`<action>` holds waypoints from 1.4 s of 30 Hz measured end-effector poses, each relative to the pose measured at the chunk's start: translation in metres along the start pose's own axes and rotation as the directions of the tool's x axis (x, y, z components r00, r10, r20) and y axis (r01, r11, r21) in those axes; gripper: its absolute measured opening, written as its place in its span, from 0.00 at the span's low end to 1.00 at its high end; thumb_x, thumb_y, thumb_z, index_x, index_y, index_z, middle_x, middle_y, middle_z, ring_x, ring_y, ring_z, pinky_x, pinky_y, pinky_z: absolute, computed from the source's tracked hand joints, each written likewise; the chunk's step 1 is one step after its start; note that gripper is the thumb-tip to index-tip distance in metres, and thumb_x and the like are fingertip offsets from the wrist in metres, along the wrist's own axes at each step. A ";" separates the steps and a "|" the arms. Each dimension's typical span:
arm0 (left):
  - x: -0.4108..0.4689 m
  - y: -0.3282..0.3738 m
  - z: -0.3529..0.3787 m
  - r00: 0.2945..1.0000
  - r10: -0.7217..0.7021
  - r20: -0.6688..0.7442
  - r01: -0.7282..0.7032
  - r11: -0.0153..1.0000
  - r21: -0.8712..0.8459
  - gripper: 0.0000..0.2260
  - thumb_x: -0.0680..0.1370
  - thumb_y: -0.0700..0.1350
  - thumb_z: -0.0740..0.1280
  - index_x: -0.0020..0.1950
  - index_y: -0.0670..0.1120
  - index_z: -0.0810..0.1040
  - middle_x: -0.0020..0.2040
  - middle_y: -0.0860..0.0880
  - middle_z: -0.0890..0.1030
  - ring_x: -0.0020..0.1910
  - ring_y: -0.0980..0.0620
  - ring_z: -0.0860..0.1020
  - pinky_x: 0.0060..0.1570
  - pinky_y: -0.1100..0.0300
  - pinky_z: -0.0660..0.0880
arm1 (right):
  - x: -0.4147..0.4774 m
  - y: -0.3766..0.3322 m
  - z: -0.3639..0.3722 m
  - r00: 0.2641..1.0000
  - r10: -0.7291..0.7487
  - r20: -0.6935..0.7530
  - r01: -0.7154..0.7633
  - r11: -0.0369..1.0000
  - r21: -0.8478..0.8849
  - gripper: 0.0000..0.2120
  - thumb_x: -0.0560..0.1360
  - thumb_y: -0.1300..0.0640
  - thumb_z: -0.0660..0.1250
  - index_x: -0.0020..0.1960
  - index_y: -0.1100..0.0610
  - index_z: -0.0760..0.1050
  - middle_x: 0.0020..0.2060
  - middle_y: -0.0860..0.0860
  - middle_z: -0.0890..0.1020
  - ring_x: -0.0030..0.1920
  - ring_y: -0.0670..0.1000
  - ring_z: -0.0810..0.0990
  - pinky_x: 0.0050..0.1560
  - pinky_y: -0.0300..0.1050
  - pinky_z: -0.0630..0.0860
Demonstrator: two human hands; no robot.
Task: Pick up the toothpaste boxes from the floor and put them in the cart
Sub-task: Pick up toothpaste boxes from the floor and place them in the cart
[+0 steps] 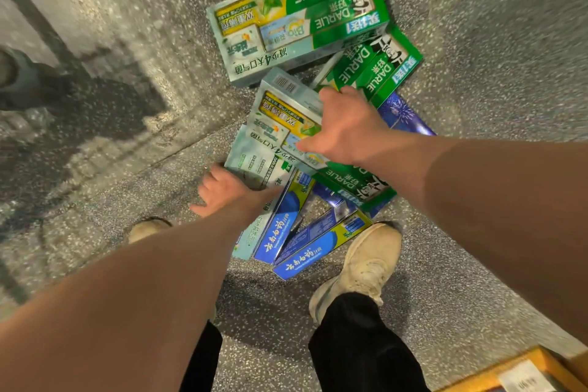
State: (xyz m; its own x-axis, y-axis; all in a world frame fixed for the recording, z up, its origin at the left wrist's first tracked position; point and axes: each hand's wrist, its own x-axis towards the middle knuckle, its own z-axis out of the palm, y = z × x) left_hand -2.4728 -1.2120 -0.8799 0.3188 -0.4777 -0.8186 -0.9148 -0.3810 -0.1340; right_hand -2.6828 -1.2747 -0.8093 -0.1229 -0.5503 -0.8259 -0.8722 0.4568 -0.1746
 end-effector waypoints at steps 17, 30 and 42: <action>-0.003 -0.022 -0.066 0.988 -0.033 0.148 0.091 0.909 -0.406 0.26 0.70 0.59 0.79 0.54 0.49 0.68 0.46 0.50 0.79 0.39 0.51 0.80 0.32 0.57 0.76 | -0.016 -0.028 0.001 0.985 0.169 -0.045 -0.154 0.958 0.240 0.37 0.75 0.42 0.68 0.75 0.58 0.58 0.65 0.57 0.75 0.64 0.60 0.74 0.54 0.47 0.71; -0.016 0.006 -0.092 0.988 0.099 0.117 -0.034 0.886 -0.463 0.20 0.80 0.58 0.64 0.66 0.50 0.66 0.55 0.46 0.79 0.47 0.46 0.79 0.39 0.56 0.75 | -0.036 -0.102 0.076 0.992 0.123 -0.023 -0.123 0.992 0.017 0.05 0.83 0.50 0.55 0.50 0.45 0.69 0.40 0.39 0.72 0.48 0.47 0.69 0.46 0.39 0.68; -0.033 -0.021 -0.083 0.966 0.239 0.094 -0.167 0.861 -0.480 0.44 0.76 0.53 0.71 0.83 0.57 0.46 0.77 0.46 0.67 0.70 0.43 0.71 0.69 0.44 0.71 | -0.025 -0.097 0.059 0.926 0.366 0.095 -0.315 0.607 0.730 0.03 0.75 0.60 0.65 0.44 0.58 0.72 0.36 0.50 0.75 0.32 0.49 0.71 0.29 0.45 0.69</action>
State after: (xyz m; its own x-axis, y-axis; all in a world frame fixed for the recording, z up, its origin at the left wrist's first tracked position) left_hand -2.4433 -1.2535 -0.8037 0.0657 -0.4784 -0.8757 -0.7224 -0.6282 0.2890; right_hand -2.5669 -1.2641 -0.8027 -0.3880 -0.2756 -0.8795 -0.1453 0.9606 -0.2369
